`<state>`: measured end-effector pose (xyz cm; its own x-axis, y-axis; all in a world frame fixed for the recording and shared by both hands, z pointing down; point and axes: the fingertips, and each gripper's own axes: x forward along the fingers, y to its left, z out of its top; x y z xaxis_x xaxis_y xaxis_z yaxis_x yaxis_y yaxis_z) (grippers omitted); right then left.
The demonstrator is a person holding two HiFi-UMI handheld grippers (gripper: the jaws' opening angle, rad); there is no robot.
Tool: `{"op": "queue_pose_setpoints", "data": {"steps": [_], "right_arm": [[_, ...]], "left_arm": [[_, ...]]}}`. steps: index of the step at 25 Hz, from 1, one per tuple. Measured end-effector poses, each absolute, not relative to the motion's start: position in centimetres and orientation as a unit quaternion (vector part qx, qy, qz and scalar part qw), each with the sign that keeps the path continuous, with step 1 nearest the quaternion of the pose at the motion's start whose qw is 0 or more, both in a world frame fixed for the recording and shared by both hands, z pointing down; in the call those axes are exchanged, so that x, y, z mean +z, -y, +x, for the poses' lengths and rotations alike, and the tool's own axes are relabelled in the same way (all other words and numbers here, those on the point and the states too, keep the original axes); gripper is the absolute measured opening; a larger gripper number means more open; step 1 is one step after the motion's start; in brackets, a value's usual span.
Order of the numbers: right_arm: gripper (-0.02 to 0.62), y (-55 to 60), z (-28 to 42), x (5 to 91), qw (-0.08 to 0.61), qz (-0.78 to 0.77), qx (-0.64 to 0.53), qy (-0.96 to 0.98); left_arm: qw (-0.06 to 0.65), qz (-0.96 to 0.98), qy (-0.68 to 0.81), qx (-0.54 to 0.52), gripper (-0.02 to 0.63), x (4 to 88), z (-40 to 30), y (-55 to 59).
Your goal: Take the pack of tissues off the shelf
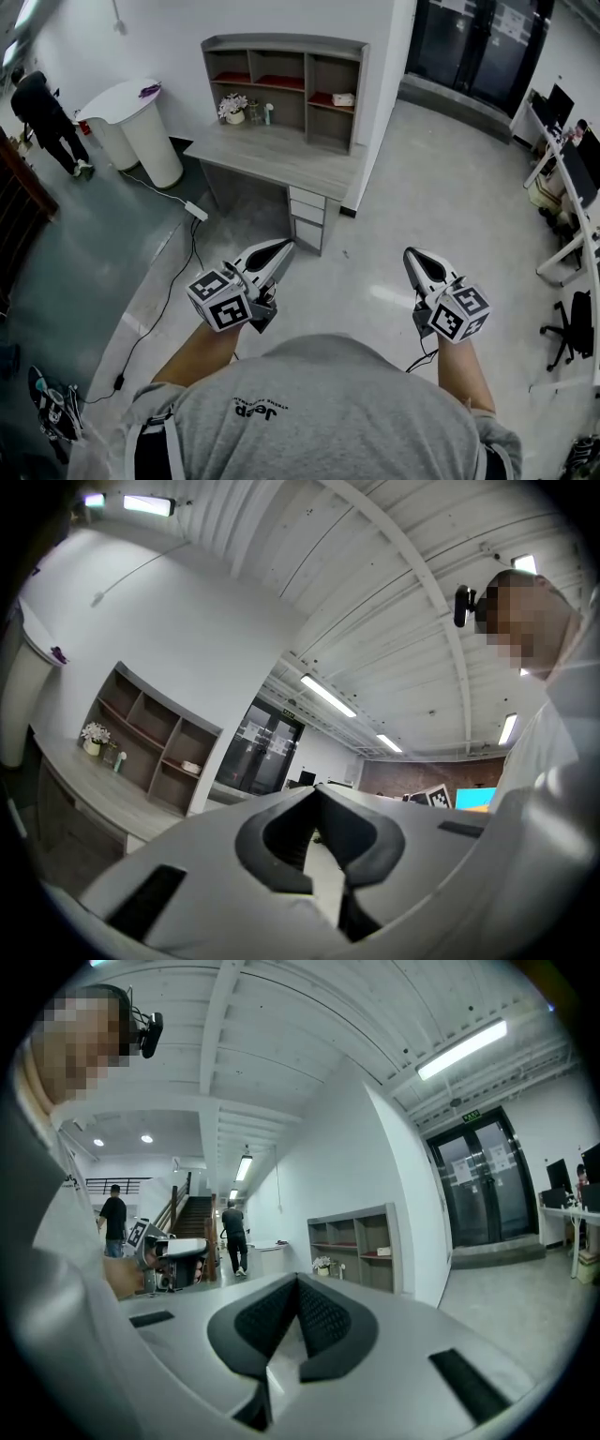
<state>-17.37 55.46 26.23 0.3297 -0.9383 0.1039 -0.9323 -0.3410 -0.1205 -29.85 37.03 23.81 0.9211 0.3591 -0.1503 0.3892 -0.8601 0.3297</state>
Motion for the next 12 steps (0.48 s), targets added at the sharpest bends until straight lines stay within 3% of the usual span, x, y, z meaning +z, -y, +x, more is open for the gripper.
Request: {"op": "queue_pose_setpoints", "data": {"steps": [12], "right_arm": [[0.009,-60.2,-13.0,28.7,0.024,-0.809,-0.098,-0.579]], "left_arm": [[0.186,0.960,-0.206,-0.023,0.012,25.5,-25.1,-42.6]]}}
